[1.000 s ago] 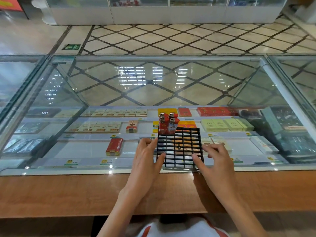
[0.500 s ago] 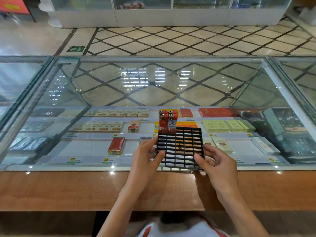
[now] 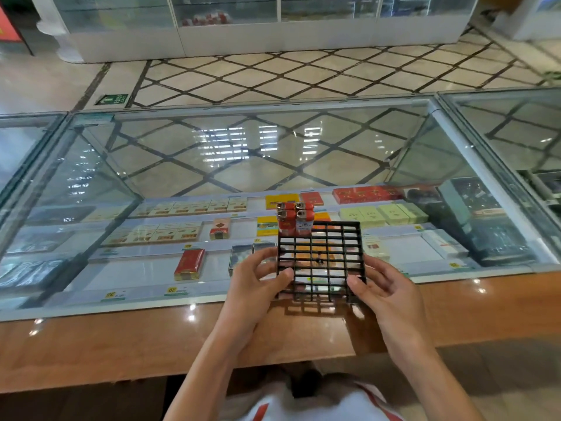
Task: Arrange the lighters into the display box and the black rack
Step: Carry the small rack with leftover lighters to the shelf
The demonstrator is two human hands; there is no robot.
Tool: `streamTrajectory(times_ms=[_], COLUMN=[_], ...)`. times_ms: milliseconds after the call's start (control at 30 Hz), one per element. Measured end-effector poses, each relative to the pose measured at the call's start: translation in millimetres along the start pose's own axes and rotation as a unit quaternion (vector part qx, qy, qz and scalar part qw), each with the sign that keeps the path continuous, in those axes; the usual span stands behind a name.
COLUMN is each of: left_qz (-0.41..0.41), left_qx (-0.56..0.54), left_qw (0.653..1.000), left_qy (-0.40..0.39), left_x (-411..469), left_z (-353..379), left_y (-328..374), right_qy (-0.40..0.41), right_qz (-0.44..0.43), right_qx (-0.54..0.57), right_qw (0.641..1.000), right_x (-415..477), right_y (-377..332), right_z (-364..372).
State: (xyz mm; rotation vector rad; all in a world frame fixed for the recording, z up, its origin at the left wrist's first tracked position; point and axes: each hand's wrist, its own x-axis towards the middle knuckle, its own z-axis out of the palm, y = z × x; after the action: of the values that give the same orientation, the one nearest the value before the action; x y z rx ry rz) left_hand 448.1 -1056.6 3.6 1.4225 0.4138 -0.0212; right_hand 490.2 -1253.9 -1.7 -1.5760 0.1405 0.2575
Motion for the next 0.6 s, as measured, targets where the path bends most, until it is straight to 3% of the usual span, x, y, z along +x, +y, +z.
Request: streamTrajectory(times_ms=[200,433,600], left_qz=[0.005,-0.002,-0.029], left_qx=[0.013,0.040,0.056], left_qw=[0.999,0.990,0.972], left_qy=[-0.047,-0.138,-0.227], left_x=[-3.8,-5.1,-1.5], left_z=[27.1,76.0,115.8], left_y=[-2.0,-6.6,-10.7], right_qy=[-0.023,0.027,0.113], right_qz=[0.043,0.067,0.042], right_qx=[0.072,0.165,0.210], right_qw=[0.996,0.984,0.970], right_x=[-15.0,-38.9,-62.5], right_y=[0.9,5.8,17.8], right_z=[-26.9,-71.7,-101.8])
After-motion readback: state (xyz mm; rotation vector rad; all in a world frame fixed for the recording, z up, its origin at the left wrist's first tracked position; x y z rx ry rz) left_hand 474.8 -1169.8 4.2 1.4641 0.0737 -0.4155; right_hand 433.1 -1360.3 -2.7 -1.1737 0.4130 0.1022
